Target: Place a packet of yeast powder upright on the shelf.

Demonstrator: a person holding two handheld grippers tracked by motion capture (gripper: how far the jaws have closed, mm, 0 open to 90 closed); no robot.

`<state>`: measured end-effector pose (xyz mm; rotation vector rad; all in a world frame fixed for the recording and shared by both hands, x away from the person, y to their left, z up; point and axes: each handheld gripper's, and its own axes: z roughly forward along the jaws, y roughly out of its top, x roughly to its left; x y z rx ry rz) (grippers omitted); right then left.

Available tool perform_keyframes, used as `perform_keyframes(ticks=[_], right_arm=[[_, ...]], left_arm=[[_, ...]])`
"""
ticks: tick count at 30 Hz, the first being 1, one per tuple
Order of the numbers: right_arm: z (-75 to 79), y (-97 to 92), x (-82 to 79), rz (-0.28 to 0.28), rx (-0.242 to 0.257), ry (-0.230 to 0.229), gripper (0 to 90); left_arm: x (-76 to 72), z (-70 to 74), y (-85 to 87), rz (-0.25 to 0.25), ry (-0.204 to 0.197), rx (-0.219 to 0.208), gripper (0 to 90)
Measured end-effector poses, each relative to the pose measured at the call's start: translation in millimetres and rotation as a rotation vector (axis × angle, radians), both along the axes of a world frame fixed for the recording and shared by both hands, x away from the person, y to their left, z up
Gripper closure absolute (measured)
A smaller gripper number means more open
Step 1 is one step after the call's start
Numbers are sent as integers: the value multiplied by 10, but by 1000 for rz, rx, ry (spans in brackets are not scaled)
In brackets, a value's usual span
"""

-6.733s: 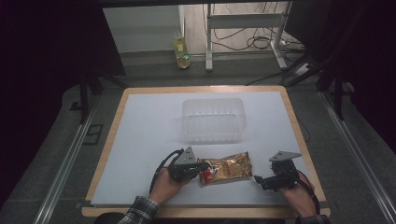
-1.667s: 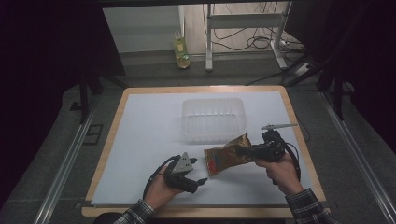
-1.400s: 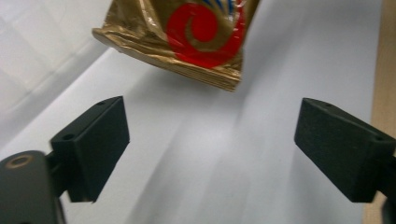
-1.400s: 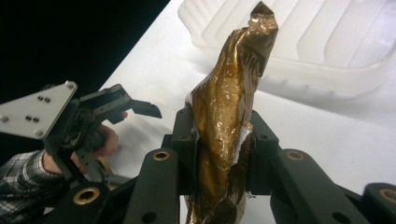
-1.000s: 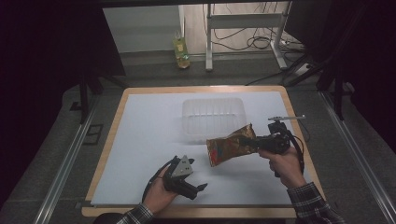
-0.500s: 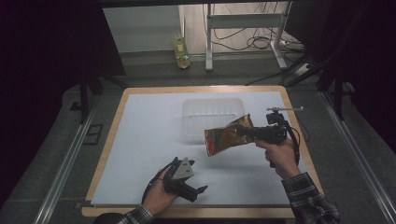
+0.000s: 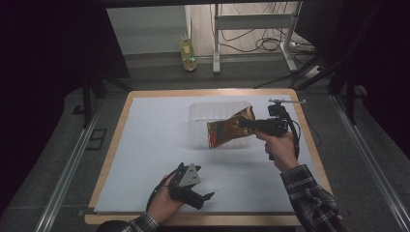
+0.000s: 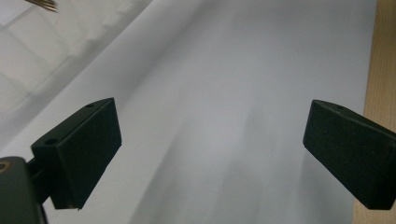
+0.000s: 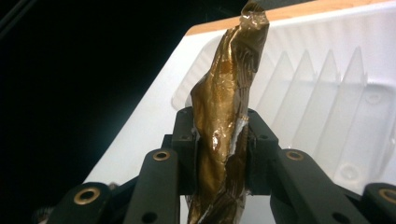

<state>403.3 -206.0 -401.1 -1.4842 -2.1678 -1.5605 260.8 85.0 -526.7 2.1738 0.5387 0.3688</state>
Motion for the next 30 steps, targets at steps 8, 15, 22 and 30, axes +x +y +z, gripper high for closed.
perform_keyframes(ticks=[8, 15, 22, 30], right_arm=[[72, 175, 181, -41, -10, 4, 706], [91, 352, 333, -63, -40, 7, 705], [42, 509, 448, -86, -85, 15, 704], [23, 662, 503, -97, -137, -6, 702]], left_arm=[[-4, -8, -11, -2, -8, 14, 43], [1, -6, -4, -2, -11, 14, 44], [1, -4, -1, 1, -17, 21, 45], [-2, -5, -6, -3, -16, 20, 45]])
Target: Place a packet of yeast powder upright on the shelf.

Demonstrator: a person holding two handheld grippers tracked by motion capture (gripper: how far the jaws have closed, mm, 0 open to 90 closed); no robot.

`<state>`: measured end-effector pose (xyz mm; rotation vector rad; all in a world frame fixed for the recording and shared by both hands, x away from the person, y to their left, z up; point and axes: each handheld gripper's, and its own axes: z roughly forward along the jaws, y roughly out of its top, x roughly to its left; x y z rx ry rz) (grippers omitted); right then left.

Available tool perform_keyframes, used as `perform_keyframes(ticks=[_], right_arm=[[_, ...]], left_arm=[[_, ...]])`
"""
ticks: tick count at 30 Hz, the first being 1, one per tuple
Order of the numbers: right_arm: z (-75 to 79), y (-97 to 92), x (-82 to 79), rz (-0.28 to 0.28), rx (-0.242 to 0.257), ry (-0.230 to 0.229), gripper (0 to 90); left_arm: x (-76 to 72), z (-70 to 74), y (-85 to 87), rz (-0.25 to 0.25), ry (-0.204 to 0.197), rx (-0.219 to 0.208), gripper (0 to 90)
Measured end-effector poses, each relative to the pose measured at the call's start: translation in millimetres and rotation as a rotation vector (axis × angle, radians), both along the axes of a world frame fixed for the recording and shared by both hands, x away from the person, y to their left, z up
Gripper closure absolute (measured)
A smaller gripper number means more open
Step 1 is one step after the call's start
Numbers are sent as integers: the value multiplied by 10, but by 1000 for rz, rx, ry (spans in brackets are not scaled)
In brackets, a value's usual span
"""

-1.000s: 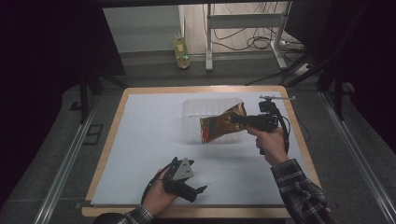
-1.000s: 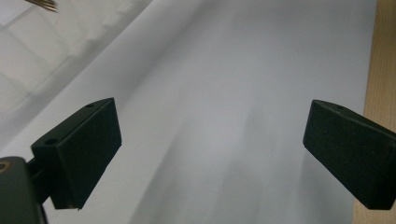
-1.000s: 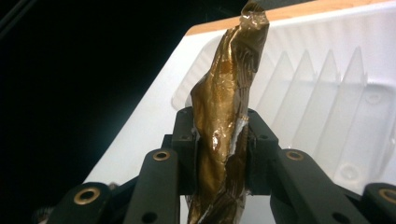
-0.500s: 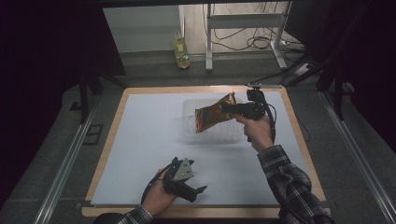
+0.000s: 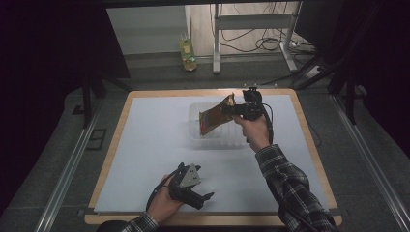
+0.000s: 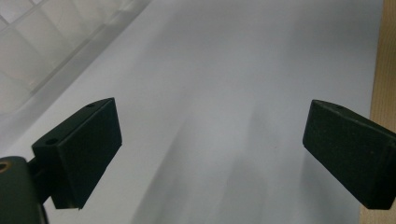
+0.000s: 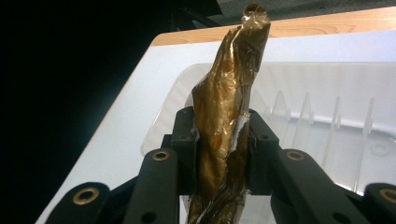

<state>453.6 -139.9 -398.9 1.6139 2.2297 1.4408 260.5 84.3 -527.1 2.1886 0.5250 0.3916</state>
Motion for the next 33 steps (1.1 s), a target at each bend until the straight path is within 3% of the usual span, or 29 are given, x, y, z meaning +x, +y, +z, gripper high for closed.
perform_keyframes(ticks=[11, 23, 33], right_arm=[[5, 197, 61, 13, -46, -20, 693], [-71, 289, 174, -3, 8, -12, 682], [-116, 417, 219, 4, 16, -20, 671]], left_arm=[[-3, 9, 4, -2, -2, -8, 45], [-4, 10, 4, -1, 2, -15, 45], [-3, 11, 6, -3, 3, -17, 44]])
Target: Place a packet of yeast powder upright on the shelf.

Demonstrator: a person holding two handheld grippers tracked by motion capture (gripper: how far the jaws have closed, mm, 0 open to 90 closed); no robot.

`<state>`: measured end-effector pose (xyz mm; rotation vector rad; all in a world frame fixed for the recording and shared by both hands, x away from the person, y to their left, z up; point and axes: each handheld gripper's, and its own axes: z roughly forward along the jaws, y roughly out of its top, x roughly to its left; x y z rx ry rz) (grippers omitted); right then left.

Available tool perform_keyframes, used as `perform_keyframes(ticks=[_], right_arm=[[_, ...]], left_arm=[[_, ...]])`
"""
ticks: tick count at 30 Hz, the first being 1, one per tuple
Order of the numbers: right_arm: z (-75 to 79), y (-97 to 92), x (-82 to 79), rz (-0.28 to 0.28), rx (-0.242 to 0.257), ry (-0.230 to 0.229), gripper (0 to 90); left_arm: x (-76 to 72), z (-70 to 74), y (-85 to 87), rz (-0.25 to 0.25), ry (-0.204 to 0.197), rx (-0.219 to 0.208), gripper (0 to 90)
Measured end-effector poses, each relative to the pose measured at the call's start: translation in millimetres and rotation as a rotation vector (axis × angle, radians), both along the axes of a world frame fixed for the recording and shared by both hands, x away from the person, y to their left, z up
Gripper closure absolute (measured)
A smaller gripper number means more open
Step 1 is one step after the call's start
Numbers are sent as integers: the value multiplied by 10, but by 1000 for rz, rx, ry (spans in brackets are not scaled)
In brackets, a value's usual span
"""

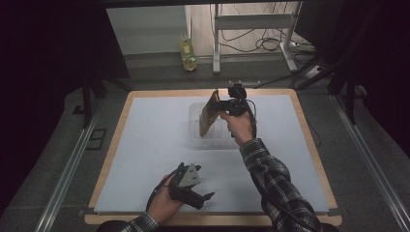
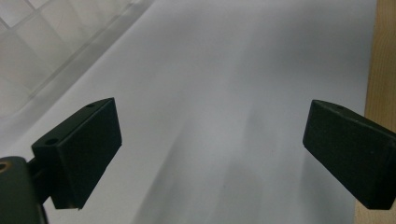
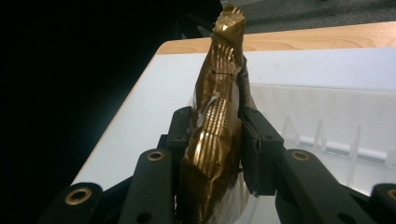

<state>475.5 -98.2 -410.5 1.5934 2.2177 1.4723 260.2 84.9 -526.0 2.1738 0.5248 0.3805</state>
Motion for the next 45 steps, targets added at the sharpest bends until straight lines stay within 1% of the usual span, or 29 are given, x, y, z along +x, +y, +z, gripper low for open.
perform_keyframes(ticks=[5, 11, 19, 21, 32, 35, 37, 39, 40, 43, 45], right_arm=[[-38, 77, 21, 7, -7, -1, 664], [-108, 115, 52, 10, -8, 8, 660], [-195, 170, 76, 15, -28, 9, 656], [-220, 186, 78, 18, -22, 9, 652], [-283, 214, 70, 24, -21, -13, 625], [-307, 218, 66, 32, -35, -28, 606], [-323, 235, 56, 48, -63, -49, 583], [-342, 257, 46, 63, -102, -63, 536], [-359, 270, 41, 73, -120, -70, 497], [-400, 301, 33, 95, -152, -84, 417], [-428, 324, 24, 114, -185, -105, 361]], left_arm=[[1, 1, 3, 0, 1, -1, 44], [1, 2, 5, 1, 1, -4, 44], [0, -5, -5, -2, 6, -9, 44], [-1, -5, -7, -2, 6, -9, 44], [1, -14, -20, -7, 7, -5, 44], [2, -14, -17, -6, 7, -6, 44], [6, -15, -13, -4, 9, -7, 44], [8, -16, -10, -3, 9, -8, 45], [8, -17, -10, -2, 10, -8, 44], [7, -18, -9, -3, 9, -6, 44], [6, -18, -8, -1, 9, -5, 44]])
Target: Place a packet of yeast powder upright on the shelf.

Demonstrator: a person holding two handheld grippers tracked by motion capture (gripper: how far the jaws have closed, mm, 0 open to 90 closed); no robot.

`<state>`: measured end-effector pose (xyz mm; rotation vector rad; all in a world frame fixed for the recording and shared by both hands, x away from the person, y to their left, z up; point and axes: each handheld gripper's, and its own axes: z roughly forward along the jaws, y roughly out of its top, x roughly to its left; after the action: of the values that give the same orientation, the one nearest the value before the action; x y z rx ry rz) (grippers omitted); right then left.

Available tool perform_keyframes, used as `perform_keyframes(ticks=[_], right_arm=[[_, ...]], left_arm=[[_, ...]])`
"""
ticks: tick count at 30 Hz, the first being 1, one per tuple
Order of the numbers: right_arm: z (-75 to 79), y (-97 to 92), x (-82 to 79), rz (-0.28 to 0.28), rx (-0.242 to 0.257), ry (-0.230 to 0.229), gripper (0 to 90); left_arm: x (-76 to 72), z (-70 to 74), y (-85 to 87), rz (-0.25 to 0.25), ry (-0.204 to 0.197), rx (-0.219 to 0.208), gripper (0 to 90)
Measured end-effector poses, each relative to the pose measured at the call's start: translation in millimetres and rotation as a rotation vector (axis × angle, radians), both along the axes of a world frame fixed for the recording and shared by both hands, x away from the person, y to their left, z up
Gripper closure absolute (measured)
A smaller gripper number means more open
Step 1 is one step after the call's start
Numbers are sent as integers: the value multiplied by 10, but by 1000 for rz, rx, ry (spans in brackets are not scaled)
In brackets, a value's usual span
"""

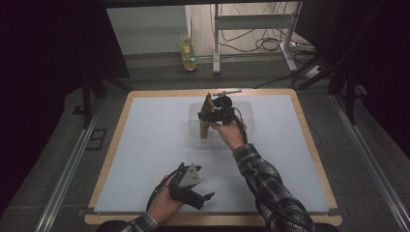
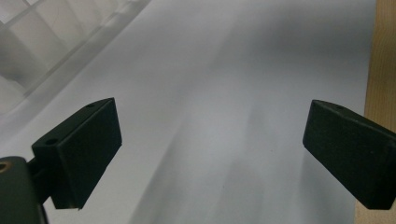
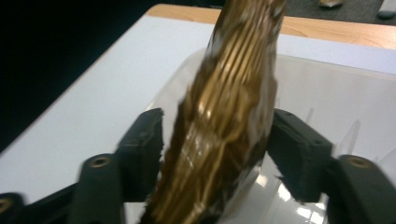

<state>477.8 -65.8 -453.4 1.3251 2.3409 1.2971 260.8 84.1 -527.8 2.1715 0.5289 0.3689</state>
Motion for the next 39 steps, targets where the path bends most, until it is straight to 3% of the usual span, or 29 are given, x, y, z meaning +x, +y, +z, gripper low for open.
perform_keyframes(ticks=[8, 16, 22, 30, 39], right_arm=[[-22, -19, -14, 39, -29, -19, 253], [-7, -46, -78, 121, -5, -44, 182], [23, -53, -120, 154, -10, -58, 157], [52, -57, -185, 185, -54, -83, 139], [80, -78, -272, 221, -92, -112, 128]], left_arm=[[2, 0, 4, -1, 1, -2, 44], [0, -3, 1, -2, 1, 0, 44], [-1, -6, -1, -4, -1, 3, 44], [2, -5, 4, -5, 0, -3, 43], [17, 6, 34, -2, 10, -34, 36]])
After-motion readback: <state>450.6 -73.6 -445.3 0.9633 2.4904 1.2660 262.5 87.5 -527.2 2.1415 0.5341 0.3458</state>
